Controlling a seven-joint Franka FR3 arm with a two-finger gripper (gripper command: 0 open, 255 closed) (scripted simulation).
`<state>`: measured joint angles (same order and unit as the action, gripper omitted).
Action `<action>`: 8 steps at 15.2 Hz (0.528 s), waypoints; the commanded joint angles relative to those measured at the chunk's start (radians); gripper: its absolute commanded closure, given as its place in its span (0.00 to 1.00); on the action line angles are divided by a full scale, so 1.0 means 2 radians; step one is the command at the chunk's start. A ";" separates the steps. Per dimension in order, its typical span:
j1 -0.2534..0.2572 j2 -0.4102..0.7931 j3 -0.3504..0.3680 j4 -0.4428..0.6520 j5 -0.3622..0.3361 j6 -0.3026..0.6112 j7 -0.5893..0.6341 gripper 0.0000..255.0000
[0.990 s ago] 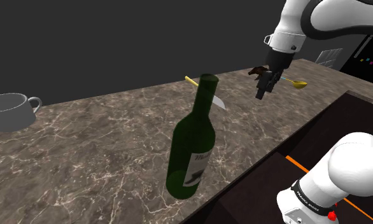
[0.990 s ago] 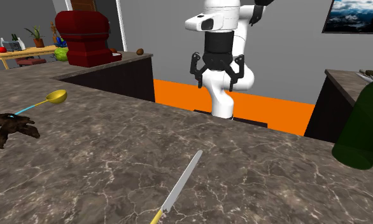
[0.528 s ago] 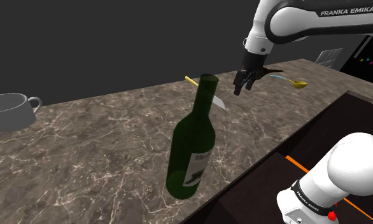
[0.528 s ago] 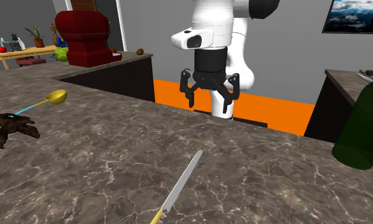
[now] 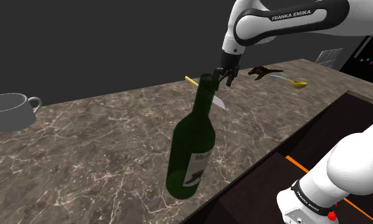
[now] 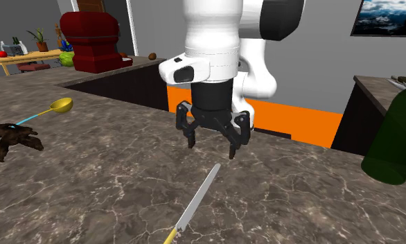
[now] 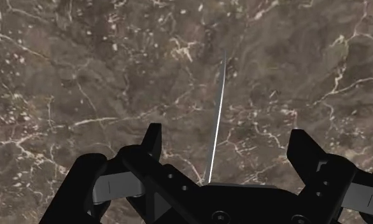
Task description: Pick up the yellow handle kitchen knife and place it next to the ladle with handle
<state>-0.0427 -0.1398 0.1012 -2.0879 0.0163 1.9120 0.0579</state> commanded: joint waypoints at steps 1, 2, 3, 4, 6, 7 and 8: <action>-0.001 0.043 0.002 0.033 -0.004 0.012 0.009 0.00; -0.001 0.062 0.001 0.050 -0.006 0.015 0.013 0.00; -0.002 0.081 0.001 0.067 -0.008 0.018 0.016 0.00; -0.002 0.101 0.001 0.086 -0.010 0.019 0.019 0.00; -0.002 0.140 -0.001 0.125 -0.013 0.021 0.025 0.00; -0.002 0.160 -0.001 0.146 -0.015 0.021 0.028 0.00; -0.002 0.171 -0.002 0.158 -0.016 0.020 0.030 0.00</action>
<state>-0.0458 0.1741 0.0995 -1.8011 -0.0131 1.9524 0.1139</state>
